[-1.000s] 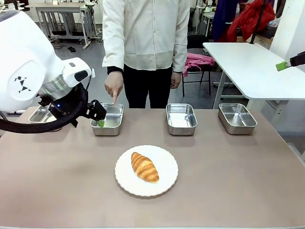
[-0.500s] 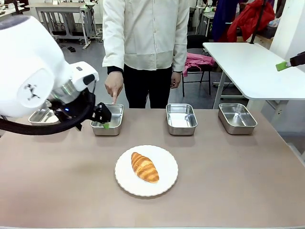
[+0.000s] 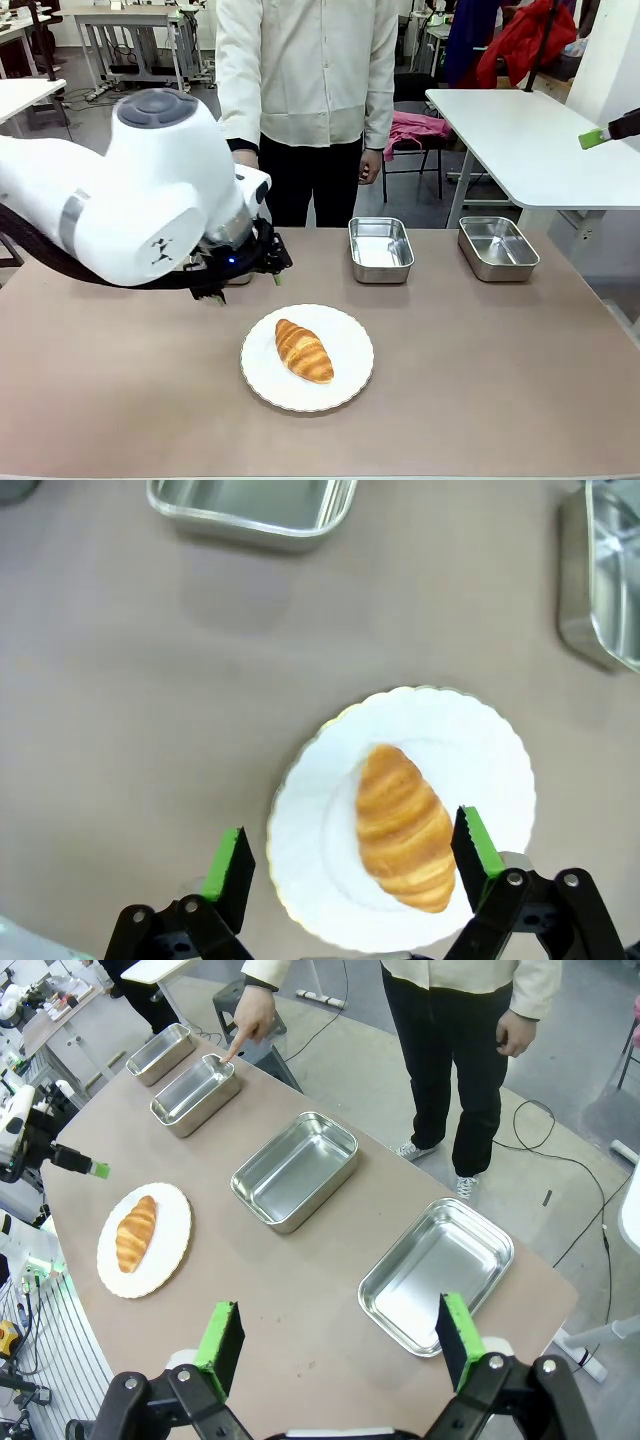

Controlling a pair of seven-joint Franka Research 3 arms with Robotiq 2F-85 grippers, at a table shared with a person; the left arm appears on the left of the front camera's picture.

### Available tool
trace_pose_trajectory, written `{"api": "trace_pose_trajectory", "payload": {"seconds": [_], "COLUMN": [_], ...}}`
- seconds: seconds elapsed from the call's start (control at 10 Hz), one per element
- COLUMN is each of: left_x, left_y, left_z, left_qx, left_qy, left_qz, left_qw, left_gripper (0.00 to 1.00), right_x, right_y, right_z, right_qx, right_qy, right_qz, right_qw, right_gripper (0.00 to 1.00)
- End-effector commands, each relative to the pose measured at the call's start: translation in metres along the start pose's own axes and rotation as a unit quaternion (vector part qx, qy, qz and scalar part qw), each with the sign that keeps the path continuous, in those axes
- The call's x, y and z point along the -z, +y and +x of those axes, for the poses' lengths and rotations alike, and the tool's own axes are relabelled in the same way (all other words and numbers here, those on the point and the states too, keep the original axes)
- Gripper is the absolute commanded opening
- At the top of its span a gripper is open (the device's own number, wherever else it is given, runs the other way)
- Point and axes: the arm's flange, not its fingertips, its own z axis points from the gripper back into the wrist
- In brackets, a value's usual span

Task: Place the bread in the container.
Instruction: Place the Butter Roll into the Airtight Container indicated by the human.

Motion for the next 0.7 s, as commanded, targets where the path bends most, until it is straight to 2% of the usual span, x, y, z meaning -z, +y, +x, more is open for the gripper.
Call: {"api": "trace_pose_trajectory", "payload": {"seconds": [0.0, 0.5, 0.6], "left_x": [0.02, 0.06, 0.061], "left_y": [-0.024, -0.036, -0.039], "left_z": [-0.004, -0.015, -0.016], "left_qx": [-0.059, -0.119, -0.107], "left_qy": [0.011, 0.039, 0.072], "left_qz": [0.009, 0.006, 0.019], "left_qw": [0.998, 0.992, 0.991], "left_gripper": [1.0, 1.0, 1.0], "right_x": [-0.001, -0.001, -0.001], "right_y": [0.001, 0.001, 0.001], "right_z": [0.001, 0.001, 0.001], "right_qx": [-0.006, -0.006, -0.006], "right_qy": [-0.001, -0.001, -0.001], "right_qz": [0.001, 0.001, 0.001], "right_qw": [1.0, 1.0, 1.0], "right_gripper": [1.0, 1.0, 1.0]}}
